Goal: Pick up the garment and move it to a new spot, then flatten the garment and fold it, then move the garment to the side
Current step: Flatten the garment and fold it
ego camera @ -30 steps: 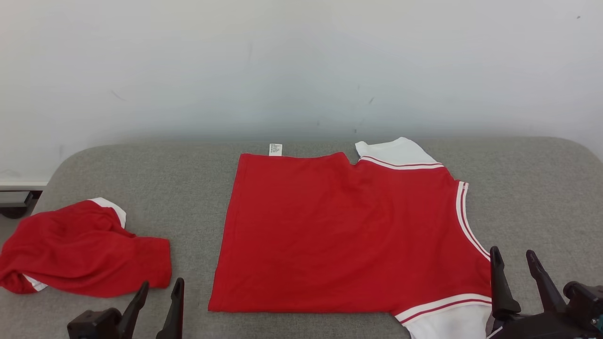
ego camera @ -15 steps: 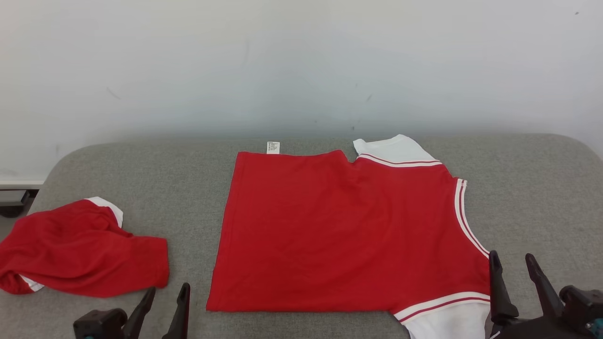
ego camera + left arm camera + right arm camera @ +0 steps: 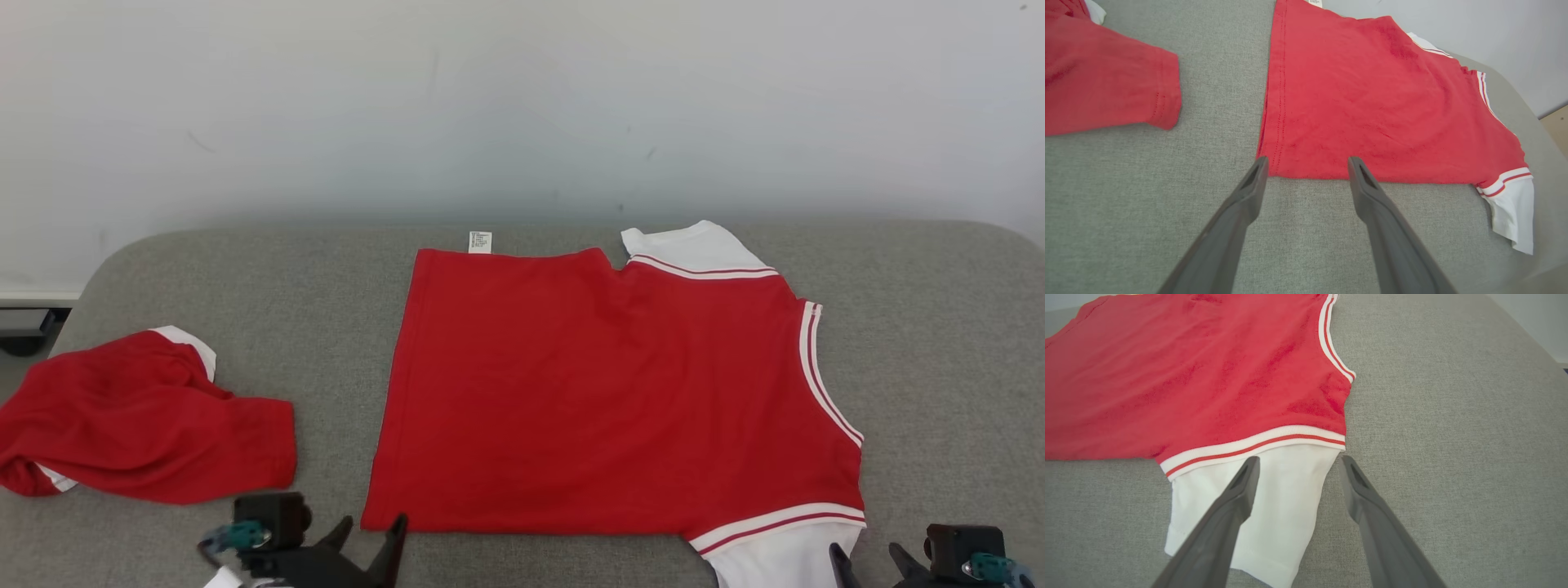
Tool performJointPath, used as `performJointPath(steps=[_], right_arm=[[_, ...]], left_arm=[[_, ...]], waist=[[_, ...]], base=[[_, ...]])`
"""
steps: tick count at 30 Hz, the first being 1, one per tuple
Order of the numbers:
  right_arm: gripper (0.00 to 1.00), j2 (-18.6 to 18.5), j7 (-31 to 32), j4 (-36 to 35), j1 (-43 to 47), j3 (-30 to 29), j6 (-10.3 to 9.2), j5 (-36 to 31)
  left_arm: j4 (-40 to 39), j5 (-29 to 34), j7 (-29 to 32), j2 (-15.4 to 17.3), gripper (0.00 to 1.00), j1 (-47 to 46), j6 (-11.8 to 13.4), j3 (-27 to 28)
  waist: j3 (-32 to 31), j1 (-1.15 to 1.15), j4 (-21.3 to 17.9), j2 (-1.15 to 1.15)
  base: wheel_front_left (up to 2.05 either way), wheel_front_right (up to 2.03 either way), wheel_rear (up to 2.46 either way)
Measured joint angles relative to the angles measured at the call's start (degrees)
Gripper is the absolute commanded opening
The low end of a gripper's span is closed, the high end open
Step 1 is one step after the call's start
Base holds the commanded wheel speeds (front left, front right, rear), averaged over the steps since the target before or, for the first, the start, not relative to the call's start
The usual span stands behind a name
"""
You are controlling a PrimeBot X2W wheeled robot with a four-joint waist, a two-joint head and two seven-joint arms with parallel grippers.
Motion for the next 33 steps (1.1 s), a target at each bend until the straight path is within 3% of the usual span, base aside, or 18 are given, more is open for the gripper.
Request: performJointPath(steps=[7,15,33], right_arm=[[1.0,-1.0,9.8,-0.3,0.3,-0.2,-0.51,0.0],[1.0,-1.2,15.8,-0.5,0.0,-1.3,-0.59,-0.5],[1.0,1.3,21.9,2.4,-2.2,0.5,-1.0,-0.4]], left_arm=[[3.5,1.9,7.8,-3.4,1.0,-3.4,0.5,-0.8],[7.7,3.1,12.2,-4.8,1.0,-8.6,0.5,0.0],[17.3,6.1,15.2,-7.1,1.0,-12.6,0.5,3.0]], waist=[[1.5,0.0,0.2,0.0],[3.4,0.0,0.4,0.01],[5.0,0.0,0.0,0.01]], base=[[0.0,0.0,0.0],[0.0,0.0,0.0],[0.0,0.0,0.0]])
